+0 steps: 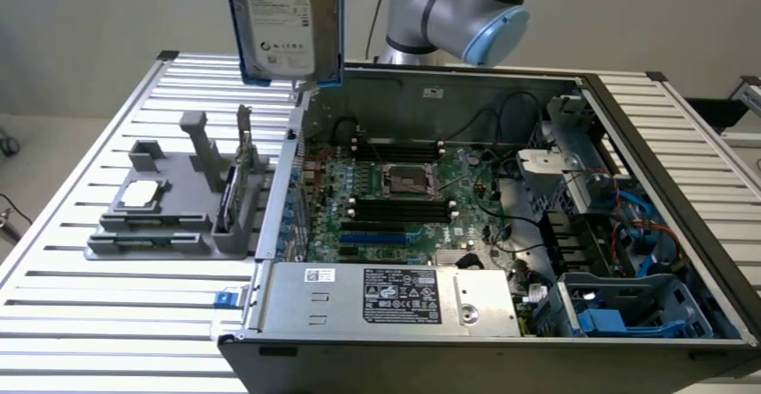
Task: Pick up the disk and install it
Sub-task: 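Pick up the disk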
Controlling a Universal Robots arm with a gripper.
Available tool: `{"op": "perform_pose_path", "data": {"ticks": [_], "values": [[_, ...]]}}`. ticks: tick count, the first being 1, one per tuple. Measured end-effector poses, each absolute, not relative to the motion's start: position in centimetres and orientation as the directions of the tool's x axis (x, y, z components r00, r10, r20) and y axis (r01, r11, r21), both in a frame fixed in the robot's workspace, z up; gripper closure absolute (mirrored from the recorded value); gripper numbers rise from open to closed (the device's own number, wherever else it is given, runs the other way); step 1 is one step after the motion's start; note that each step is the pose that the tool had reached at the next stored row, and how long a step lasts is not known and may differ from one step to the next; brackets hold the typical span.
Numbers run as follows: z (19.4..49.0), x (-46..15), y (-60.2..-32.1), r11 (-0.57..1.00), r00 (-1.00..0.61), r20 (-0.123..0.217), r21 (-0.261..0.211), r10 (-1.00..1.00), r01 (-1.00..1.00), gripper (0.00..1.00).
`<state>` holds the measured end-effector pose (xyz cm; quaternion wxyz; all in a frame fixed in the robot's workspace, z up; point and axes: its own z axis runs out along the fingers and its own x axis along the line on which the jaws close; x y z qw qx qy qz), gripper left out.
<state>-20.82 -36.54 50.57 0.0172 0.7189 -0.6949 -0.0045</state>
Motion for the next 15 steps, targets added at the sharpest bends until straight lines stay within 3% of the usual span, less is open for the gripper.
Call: {"op": "perform_pose_path", "data": {"ticks": [15], "values": [[51.3,-14.0,-38.8,-0.034,0.034,0.017,0.043,-0.999,-0.999,0.67]]}}
